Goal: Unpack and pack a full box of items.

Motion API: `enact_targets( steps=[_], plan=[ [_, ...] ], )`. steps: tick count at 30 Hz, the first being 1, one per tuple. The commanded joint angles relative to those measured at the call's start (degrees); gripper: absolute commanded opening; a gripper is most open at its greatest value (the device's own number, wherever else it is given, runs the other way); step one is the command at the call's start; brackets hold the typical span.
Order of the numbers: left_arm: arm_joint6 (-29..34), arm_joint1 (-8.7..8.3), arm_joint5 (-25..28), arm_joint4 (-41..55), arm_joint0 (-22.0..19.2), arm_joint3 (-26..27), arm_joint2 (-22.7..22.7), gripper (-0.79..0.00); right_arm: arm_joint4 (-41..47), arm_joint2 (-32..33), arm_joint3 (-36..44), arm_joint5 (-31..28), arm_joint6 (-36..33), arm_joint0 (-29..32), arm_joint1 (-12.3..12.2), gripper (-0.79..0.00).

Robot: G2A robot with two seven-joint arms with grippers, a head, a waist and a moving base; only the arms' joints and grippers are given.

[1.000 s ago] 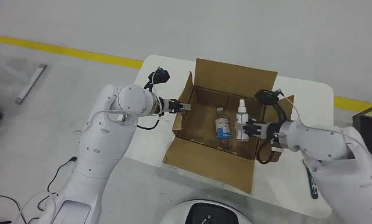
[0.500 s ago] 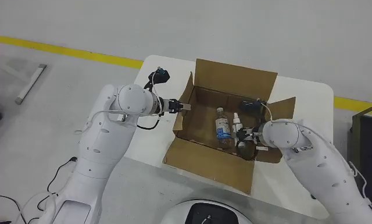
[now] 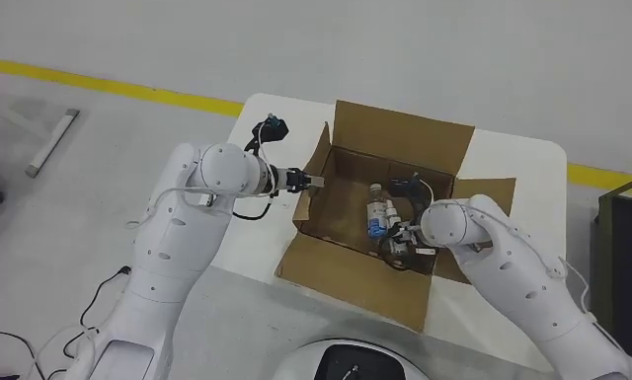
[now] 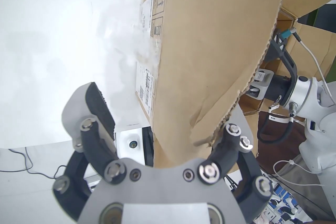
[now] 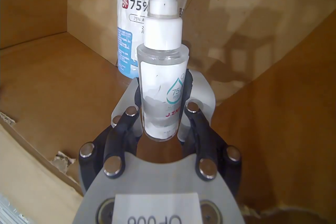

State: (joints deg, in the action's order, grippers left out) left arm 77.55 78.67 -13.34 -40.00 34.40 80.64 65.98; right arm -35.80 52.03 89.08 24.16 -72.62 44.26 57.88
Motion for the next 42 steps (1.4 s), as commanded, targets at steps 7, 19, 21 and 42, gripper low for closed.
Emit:
enact_targets(
  steps=[7, 19, 21, 42],
  plan=[
    [0.00, 0.00, 0.00, 0.00, 0.00, 0.00, 0.00, 0.000, 0.32, -1.12, -1.05, -0.27, -0.15, -1.29, 0.79, -0.785],
    [0.00, 0.00, 0.00, 0.00, 0.00, 0.00, 0.00, 0.000, 6.43, -1.28, -0.01, -2.98, 3.34, -2.84, 2.40, -0.785],
    [0.00, 0.00, 0.00, 0.00, 0.00, 0.00, 0.00, 0.000, 6.55, -0.39, 0.59, -3.49, 4.83, -2.44, 2.31, -0.785],
    [0.00, 0.00, 0.00, 0.00, 0.00, 0.00, 0.00, 0.000, 0.41, -6.06, -7.67, -2.94, -2.14, -4.63, 4.09, -0.785]
  ],
)
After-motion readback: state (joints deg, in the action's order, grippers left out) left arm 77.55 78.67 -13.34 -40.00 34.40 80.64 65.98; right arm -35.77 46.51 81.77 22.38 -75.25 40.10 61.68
